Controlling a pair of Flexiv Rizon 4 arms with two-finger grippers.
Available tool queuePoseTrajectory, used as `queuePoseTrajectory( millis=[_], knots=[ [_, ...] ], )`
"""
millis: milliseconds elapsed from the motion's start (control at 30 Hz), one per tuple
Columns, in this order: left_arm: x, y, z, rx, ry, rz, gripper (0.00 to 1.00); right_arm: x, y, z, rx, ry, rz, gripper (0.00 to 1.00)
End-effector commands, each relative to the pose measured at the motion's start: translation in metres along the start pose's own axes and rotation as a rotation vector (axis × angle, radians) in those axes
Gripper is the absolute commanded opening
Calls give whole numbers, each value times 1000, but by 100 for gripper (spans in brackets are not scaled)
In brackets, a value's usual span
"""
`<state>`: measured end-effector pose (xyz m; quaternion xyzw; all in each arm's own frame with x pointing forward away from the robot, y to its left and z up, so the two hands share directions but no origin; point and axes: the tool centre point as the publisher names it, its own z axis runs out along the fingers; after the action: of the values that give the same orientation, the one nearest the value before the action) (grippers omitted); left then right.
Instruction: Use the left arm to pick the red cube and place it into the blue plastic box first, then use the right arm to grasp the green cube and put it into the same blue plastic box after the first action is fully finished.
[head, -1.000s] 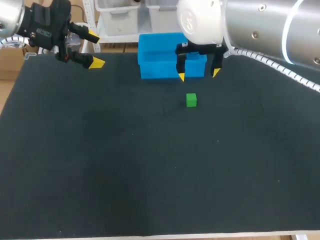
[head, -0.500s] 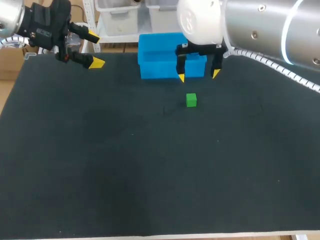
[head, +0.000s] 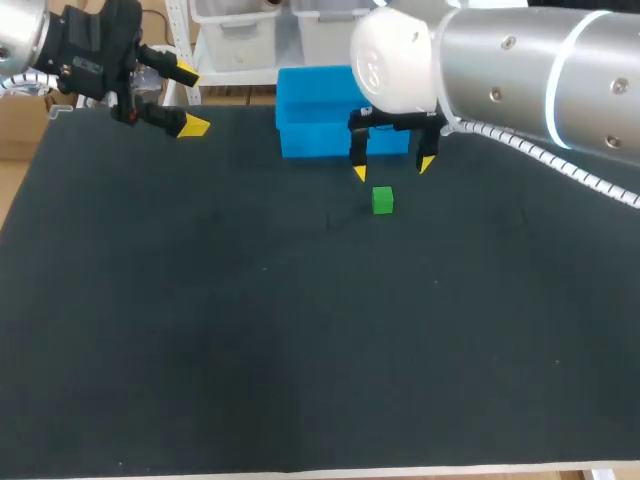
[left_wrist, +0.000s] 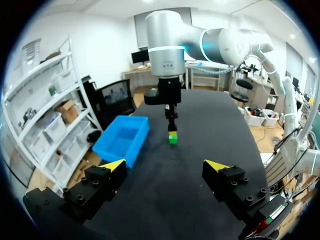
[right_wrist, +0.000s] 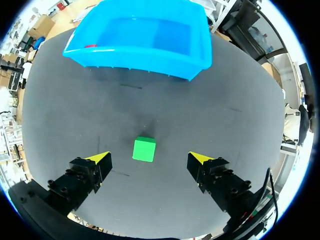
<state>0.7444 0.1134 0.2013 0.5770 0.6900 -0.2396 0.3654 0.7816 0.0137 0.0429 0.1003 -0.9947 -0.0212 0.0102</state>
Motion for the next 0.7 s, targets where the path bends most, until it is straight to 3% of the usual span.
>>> queuePoseTrajectory(
  millis=[33, 700],
  knots=[
    [1, 0, 0, -1, -5, 4, 100, -8, 2, 8, -6, 14, -1, 100],
    [1, 0, 0, -1, -5, 4, 100, -4, 7, 39, -20, 49, 61, 100]
  ],
)
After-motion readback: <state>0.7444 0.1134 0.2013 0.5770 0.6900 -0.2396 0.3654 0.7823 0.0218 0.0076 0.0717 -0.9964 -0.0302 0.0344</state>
